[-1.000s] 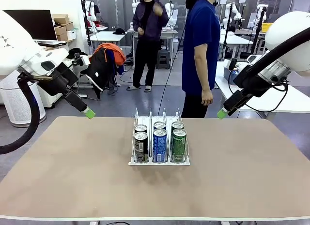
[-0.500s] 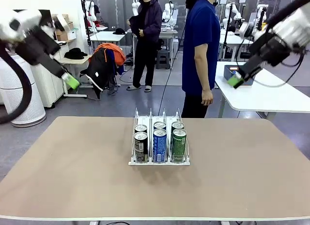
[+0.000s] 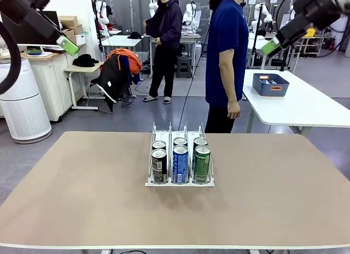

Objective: Fill the beverage cans into the dispenser.
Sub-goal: Pick up the Sprite handed by the human.

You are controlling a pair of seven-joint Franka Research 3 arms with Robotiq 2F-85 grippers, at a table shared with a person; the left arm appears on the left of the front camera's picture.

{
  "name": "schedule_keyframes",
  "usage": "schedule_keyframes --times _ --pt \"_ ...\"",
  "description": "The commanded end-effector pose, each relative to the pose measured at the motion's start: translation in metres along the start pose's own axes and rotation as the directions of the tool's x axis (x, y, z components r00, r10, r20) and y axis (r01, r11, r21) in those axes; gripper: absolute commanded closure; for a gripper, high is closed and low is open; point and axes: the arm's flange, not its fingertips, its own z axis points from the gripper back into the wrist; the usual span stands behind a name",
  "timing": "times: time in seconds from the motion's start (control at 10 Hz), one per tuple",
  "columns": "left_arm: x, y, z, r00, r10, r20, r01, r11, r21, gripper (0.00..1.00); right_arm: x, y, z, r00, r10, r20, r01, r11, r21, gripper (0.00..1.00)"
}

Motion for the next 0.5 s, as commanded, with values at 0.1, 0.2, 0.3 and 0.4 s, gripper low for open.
schedule_keyframes --times 0.1,0.2,0.3,0.4 --pt "-0.012 -0.001 0.003 1.0 0.022 0.012 -0.023 0.996 0.091 0.0 0.013 0.004 0.018 0.998 0.057 0.04 -0.052 0.99 -0.132 0.0" --pt "-0.014 0.001 0.0 0.999 0.035 0.013 -0.036 0.996 0.076 0.0 0.017 0.004 0.023 0.994 0.103 0.047 -0.093 0.978 -0.187 0.0" --pt "-0.017 0.005 -0.006 0.999 0.039 0.002 -0.039 0.998 0.053 0.0 0.017 0.002 0.025 0.99 0.133 0.046 -0.121 0.972 -0.201 0.0" --pt "-0.024 0.005 -0.015 0.998 0.057 -0.011 -0.057 0.997 0.052 0.0 0.014 -0.004 0.021 0.987 0.156 0.03 -0.146 0.965 -0.22 0.0"
